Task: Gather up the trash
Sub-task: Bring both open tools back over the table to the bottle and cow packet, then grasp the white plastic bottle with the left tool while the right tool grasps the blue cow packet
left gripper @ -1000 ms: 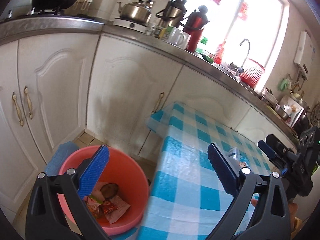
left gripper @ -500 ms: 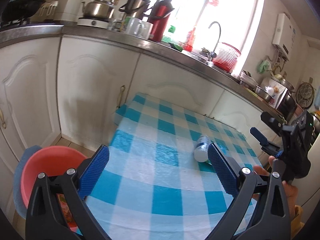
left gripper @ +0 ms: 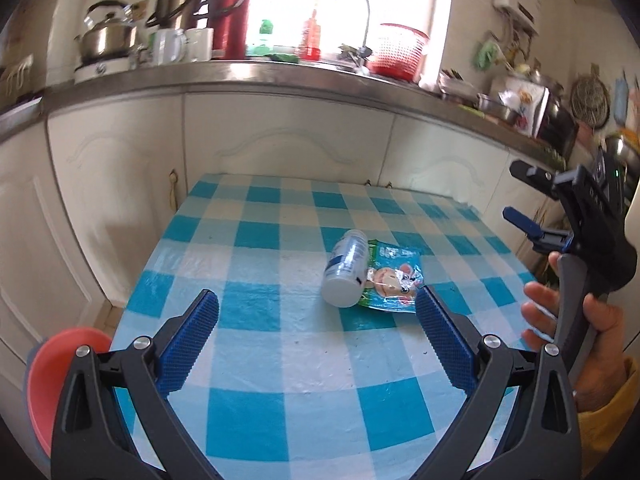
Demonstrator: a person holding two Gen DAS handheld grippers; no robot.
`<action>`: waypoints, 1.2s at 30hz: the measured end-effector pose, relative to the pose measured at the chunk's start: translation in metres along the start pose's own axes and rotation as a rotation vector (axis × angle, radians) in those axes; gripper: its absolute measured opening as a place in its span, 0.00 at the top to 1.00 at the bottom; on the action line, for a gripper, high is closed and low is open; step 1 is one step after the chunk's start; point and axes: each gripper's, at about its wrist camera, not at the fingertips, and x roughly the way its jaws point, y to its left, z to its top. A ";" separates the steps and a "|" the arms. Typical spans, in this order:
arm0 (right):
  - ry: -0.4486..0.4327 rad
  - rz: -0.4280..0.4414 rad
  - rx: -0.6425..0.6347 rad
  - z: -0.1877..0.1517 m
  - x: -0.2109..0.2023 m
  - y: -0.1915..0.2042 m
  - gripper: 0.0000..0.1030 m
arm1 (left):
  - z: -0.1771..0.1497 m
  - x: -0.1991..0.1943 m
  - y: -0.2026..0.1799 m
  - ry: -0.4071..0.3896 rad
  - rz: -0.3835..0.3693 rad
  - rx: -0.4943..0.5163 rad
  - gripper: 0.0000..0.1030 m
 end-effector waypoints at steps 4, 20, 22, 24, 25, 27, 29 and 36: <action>0.016 -0.002 0.051 0.001 0.000 -0.019 0.04 | 0.007 0.021 -0.024 0.039 0.037 0.093 0.04; 0.161 0.042 0.153 -0.008 0.024 -0.036 0.04 | 0.031 0.110 -0.052 0.288 0.009 0.185 0.04; 0.185 0.062 0.171 -0.011 0.028 -0.037 0.04 | 0.032 0.118 -0.052 0.309 0.005 0.191 0.04; 0.209 0.078 0.185 -0.013 0.032 -0.036 0.04 | 0.033 0.124 -0.052 0.320 0.012 0.192 0.04; 0.222 0.089 0.189 -0.015 0.034 -0.036 0.04 | 0.034 0.128 -0.051 0.332 -0.001 0.188 0.04; 0.248 0.112 0.199 -0.016 0.038 -0.034 0.04 | 0.035 0.133 -0.049 0.344 0.005 0.180 0.04; 0.275 0.127 0.211 -0.018 0.042 -0.032 0.05 | 0.036 0.138 -0.047 0.349 -0.001 0.172 0.04; 0.346 0.143 0.261 -0.026 0.053 -0.033 0.05 | 0.036 0.149 -0.043 0.352 -0.055 0.133 0.10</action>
